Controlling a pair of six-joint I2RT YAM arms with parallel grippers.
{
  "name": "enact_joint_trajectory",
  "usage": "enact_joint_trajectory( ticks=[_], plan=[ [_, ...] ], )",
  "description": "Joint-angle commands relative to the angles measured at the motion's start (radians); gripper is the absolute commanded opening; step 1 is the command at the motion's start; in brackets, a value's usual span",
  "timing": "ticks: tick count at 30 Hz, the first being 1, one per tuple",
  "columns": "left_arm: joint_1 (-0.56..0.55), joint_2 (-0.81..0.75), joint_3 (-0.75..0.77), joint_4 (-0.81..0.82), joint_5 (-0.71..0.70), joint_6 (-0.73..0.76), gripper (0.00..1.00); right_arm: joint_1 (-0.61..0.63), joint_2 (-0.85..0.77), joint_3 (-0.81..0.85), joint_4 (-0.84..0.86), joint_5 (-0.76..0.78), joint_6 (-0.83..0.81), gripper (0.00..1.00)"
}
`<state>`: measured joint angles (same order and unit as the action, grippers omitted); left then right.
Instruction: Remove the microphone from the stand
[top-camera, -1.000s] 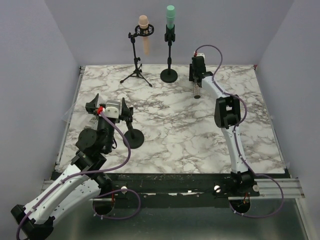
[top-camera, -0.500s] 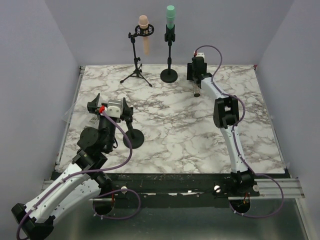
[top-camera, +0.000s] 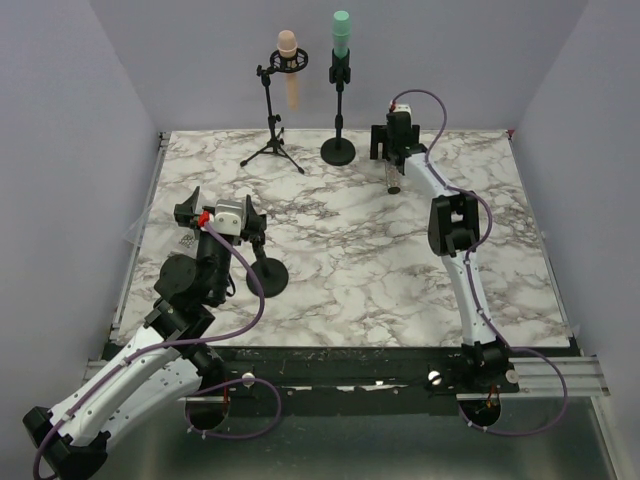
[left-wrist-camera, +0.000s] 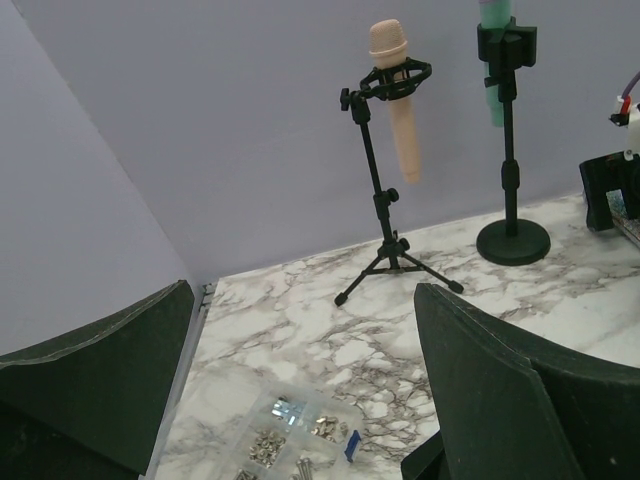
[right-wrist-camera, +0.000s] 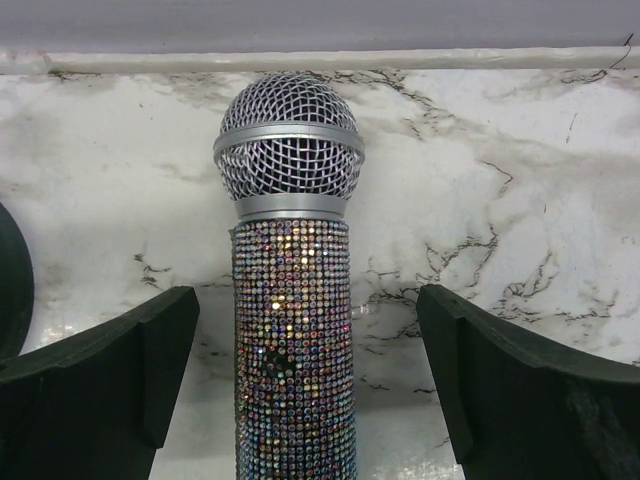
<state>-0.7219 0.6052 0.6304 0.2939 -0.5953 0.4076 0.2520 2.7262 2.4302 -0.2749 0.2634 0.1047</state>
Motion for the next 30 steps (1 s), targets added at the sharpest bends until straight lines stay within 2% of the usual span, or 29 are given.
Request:
enact_joint_trajectory(
  ticks=[1, 9, 14, 19, 24, 27, 30],
  plan=[
    [0.002, 0.001, -0.003, 0.002, -0.008, 0.004, 0.94, -0.002, -0.107, 0.015, -0.044, -0.048, 0.007, 1.00],
    [0.002, -0.001, -0.002, 0.002, -0.014, 0.004, 0.94, -0.001, -0.305, -0.066, -0.044, -0.081, 0.083, 1.00],
    [0.002, -0.004, -0.004, -0.002, -0.015, 0.003, 0.94, 0.015, -0.430, -0.166, 0.021, -0.158, 0.132, 1.00],
    [0.002, -0.001, -0.004, 0.002, -0.016, 0.007, 0.94, 0.061, -0.548, -0.232, 0.072, -0.165, 0.147, 1.00],
    [0.002, -0.001, -0.002, 0.002, -0.013, 0.002, 0.94, 0.116, -0.672, -0.366, 0.204, -0.205, 0.193, 1.00],
    [0.002, 0.001, 0.001, -0.004, -0.008, -0.003, 0.94, 0.162, -0.687, -0.381, 0.265, -0.203, 0.176, 1.00],
    [0.001, -0.004, 0.003, -0.007, -0.012, -0.003, 0.94, 0.198, -0.642, -0.302, 0.283, -0.168, 0.156, 1.00]
  ],
)
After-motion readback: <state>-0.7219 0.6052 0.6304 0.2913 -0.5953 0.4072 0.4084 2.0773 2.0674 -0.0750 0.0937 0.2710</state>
